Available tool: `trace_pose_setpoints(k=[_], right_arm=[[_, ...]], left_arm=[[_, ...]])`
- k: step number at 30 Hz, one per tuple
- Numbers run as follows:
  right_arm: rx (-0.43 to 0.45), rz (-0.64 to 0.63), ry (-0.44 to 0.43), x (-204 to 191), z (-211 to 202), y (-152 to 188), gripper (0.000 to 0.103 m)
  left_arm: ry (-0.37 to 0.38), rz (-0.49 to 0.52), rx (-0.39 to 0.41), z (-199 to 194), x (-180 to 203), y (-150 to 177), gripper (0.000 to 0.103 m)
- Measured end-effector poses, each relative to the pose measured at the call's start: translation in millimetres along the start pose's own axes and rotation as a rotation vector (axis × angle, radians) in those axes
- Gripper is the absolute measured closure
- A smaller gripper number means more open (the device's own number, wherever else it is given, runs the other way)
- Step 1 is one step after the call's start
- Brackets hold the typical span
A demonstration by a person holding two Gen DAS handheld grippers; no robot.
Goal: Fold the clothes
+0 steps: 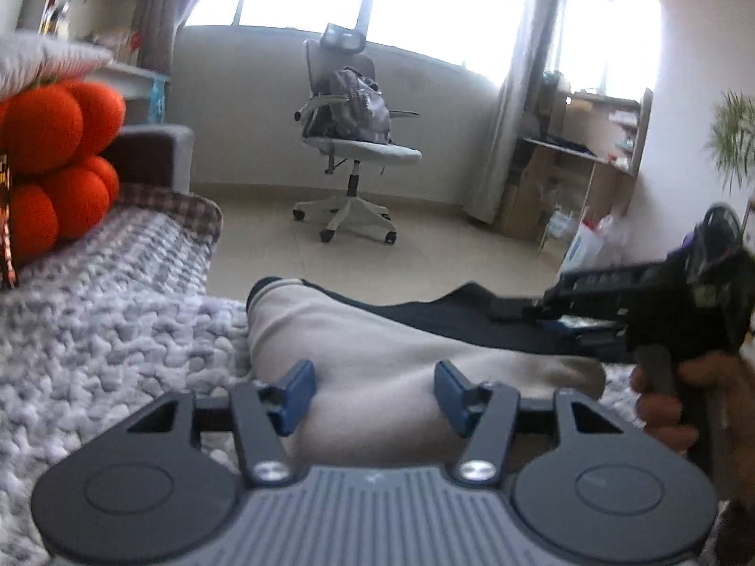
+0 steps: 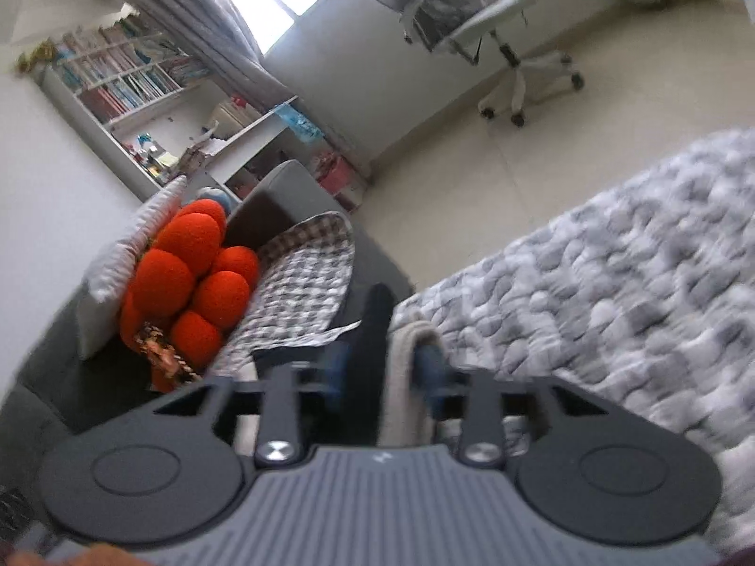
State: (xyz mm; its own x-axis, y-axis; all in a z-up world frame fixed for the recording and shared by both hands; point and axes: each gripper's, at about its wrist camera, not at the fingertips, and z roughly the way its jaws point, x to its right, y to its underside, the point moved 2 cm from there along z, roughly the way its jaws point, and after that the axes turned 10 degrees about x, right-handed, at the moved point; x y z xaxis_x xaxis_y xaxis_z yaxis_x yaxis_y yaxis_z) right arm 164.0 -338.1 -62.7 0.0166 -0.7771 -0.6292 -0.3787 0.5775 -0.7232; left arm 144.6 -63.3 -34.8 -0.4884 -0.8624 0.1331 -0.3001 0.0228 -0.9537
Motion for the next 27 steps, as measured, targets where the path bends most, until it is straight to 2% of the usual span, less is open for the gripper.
trace_pose_setpoints(k=[4, 6, 8, 13, 16, 19, 24, 27], right_arm=[[0.07, -0.142, 0.017, -20.4, -18.0, -5.5, 0.052], [0.104, -0.253, 0.009, -39.0, -27.8, -2.3, 0.052], [0.124, -0.377, -0.018, -60.0, -35.2, 6.8, 0.052], [0.097, -0.614, -0.09, -88.0, -36.8, 38.4, 0.052], [0.054, -0.68, -0.046, -78.6, -30.2, 54.4, 0.059], [0.01, -0.697, 0.0, -60.3, -25.3, 64.9, 0.06], [0.021, -0.678, -0.013, -55.2, -34.5, 67.4, 0.059], [0.042, -0.67, -0.015, -61.3, -40.0, 58.7, 0.053]], left_arm=[[-0.011, 0.018, 0.045, -5.7, 0.4, -9.3, 0.048], [-0.009, 0.042, 0.054, -3.9, 1.9, -11.9, 0.056], [0.009, 0.063, 0.05, -0.2, 5.1, -11.5, 0.059], [0.049, 0.159, 0.025, 5.9, 18.7, -1.2, 0.061], [0.064, 0.205, 0.011, 3.8, 22.9, 8.3, 0.062], [0.093, 0.202, -0.012, 1.4, 20.8, 19.9, 0.062], [0.115, 0.21, -0.018, -7.1, 20.0, 20.9, 0.062], [0.111, 0.213, -0.012, -9.9, 16.9, 11.9, 0.062]])
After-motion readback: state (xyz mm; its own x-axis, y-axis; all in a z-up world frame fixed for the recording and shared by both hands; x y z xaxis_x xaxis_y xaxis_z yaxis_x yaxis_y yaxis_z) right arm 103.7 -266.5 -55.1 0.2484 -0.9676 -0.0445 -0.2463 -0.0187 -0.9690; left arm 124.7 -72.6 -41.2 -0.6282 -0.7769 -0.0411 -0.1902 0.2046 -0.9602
